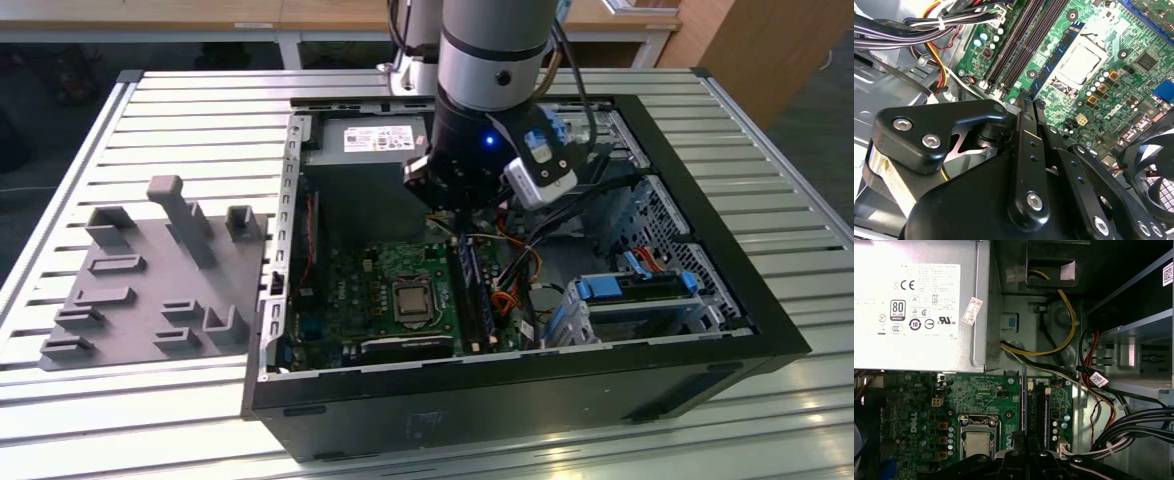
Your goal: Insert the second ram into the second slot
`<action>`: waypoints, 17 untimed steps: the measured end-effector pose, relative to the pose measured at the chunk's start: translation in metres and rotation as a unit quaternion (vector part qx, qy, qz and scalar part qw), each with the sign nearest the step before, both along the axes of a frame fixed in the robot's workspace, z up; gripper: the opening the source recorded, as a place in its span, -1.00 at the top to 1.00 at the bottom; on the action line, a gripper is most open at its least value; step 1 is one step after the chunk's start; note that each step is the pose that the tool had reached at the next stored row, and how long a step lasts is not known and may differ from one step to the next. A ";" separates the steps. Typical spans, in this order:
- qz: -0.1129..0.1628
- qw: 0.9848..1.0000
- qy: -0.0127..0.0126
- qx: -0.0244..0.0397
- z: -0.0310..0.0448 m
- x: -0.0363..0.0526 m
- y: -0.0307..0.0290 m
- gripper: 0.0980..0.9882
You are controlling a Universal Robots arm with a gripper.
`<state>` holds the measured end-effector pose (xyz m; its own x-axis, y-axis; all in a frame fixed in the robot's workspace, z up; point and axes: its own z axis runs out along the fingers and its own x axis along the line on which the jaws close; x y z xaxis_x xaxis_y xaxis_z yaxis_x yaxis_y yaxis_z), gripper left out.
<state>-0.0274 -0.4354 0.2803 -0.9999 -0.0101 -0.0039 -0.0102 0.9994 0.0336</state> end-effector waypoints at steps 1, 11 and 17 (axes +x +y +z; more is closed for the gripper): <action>0.000 1.000 0.000 0.000 -0.0006 0.0000 0.0000 0.91; 0.000 1.000 0.001 0.000 -0.0062 0.0000 0.0000 0.91; 0.000 1.000 0.002 0.000 -0.0088 0.0000 0.0000 0.91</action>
